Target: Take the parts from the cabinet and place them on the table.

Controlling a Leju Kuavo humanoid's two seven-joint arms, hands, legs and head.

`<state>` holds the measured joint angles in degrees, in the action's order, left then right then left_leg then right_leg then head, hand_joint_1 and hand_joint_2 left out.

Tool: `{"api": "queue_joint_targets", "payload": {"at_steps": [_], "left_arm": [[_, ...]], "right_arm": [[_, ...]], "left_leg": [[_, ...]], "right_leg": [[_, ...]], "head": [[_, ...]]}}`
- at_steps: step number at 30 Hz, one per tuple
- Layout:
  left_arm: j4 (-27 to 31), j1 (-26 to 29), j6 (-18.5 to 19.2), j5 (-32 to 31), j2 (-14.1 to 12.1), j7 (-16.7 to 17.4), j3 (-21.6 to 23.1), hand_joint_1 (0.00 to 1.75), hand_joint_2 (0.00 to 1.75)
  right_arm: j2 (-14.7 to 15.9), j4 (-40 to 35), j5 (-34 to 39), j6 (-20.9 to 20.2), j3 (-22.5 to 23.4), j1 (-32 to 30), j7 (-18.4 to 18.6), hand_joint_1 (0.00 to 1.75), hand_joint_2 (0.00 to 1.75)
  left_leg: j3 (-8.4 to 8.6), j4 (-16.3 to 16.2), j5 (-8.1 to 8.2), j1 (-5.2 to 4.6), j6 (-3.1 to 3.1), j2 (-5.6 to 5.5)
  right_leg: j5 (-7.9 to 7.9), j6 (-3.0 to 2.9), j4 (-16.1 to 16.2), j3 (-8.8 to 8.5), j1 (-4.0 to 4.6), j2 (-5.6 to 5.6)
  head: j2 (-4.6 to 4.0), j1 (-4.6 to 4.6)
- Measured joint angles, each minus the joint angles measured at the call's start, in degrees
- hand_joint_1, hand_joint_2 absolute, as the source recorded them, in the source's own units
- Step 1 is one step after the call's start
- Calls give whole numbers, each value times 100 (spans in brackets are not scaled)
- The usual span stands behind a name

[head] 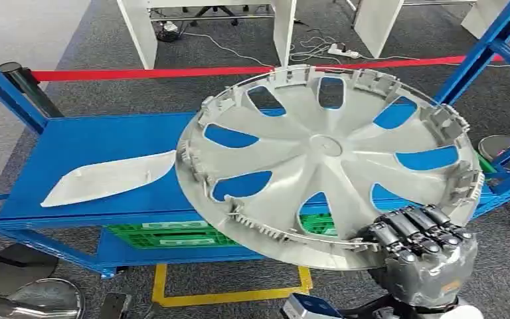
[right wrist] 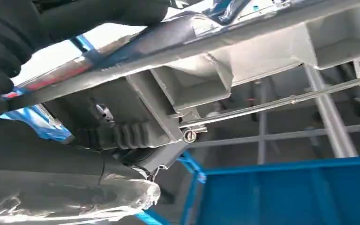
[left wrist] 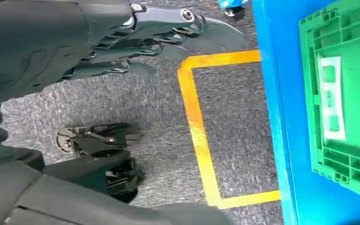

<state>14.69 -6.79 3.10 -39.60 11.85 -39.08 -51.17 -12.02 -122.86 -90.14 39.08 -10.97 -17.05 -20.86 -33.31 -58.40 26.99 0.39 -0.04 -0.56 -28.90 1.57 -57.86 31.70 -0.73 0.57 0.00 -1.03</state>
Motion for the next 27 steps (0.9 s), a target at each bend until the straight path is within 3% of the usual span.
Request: {"api": "queue_joint_targets", "payload": {"at_steps": [6, 8, 10, 11, 14, 18, 19, 20, 21, 24, 25, 26, 27], "left_arm": [[0, -159, -241, -112, 171, -85, 153, 0, 175], [2, -204, -289, -103, 203, -85, 175, 0, 175], [2, -229, -324, -101, 214, -88, 204, 0, 175], [2, -231, -406, -103, 225, -88, 221, 0, 175], [2, -239, -595, -110, 251, -90, 315, 0, 175], [20, -260, -619, 24, 276, -90, 394, 0, 175], [33, -260, -625, 52, 284, -92, 413, 0, 175], [35, -261, -634, 68, 297, -96, 435, 0, 175], [39, -280, -638, 102, 308, -96, 455, 0, 175], [124, -234, -634, 388, 354, -96, 583, 0, 175], [160, -208, -627, 483, 363, -96, 643, 0, 175], [186, -186, -621, 574, 374, -96, 701, 0, 175], [203, -164, -612, 665, 376, -96, 759, 0, 175]], "right_arm": [[376, -164, 42, 0, -265, -64, 1278, 175, 175], [529, -168, 280, 0, -367, -81, 1362, 175, 175], [597, -173, 558, 0, -422, -139, 1097, 175, 175], [595, -171, 840, 0, -407, -179, 723, 175, 175], [324, -95, 1885, -2, -119, -311, -911, 175, 175], [29, 94, 2612, 22, 212, -419, -1675, 175, 175], [-18, 125, 2662, 31, 249, -462, -1735, 175, 175], [-37, 160, 2686, 31, 284, -492, -1752, 175, 175], [-48, 194, 2721, 31, 301, -515, -1729, 175, 175], [-24, 310, 2693, 31, 321, -545, -1344, 175, 175], [-2, 352, 2623, 31, 321, -573, -1194, 175, 175], [33, 397, 2610, 31, 321, -597, -1021, 175, 175], [88, 453, 2619, 28, 308, -603, -813, 175, 175]], "left_leg": [[-2, -2, 0, -10, 0, 0], [-1, -3, 2, -20, 3, 2], [0, -6, 5, -28, 8, 2], [-2, -8, 7, -32, 13, 1], [-2, -13, 14, -48, 33, 0], [-1, -17, 19, -83, 97, 0], [21, 65, -15, -64, 142, 4], [59, 118, -90, -33, 178, 38], [58, 129, -103, -27, 206, 43], [25, 124, -110, -37, 215, 59], [21, 123, -113, -38, 211, 60], [20, 123, -117, -37, 204, 60], [20, 122, -125, -32, 191, 58]], "right_leg": [[7, 8, 2, -2, -10, 2], [9, 12, 2, 1, -20, 8], [10, 15, 4, 1, -33, 7], [10, 18, 5, 2, -36, 3], [10, 42, 7, 1, -52, 4], [25, 98, 45, -18, -86, 5], [25, 135, 60, -31, -73, 7], [-56, 133, -14, 18, -83, -1], [-273, 120, -250, 117, -74, -15], [-900, 137, -1509, 651, -72, -16], [-904, 145, -1699, 724, -75, -19], [-765, 146, -1590, 652, -79, -25], [-521, 144, -1233, 457, -86, -30]], "head": [[0, 2], [0, 0], [0, 0], [0, 0], [0, -4], [0, -4], [0, 0], [0, -2], [0, 19], [0, 48], [0, 50], [0, 50], [0, 57]]}}
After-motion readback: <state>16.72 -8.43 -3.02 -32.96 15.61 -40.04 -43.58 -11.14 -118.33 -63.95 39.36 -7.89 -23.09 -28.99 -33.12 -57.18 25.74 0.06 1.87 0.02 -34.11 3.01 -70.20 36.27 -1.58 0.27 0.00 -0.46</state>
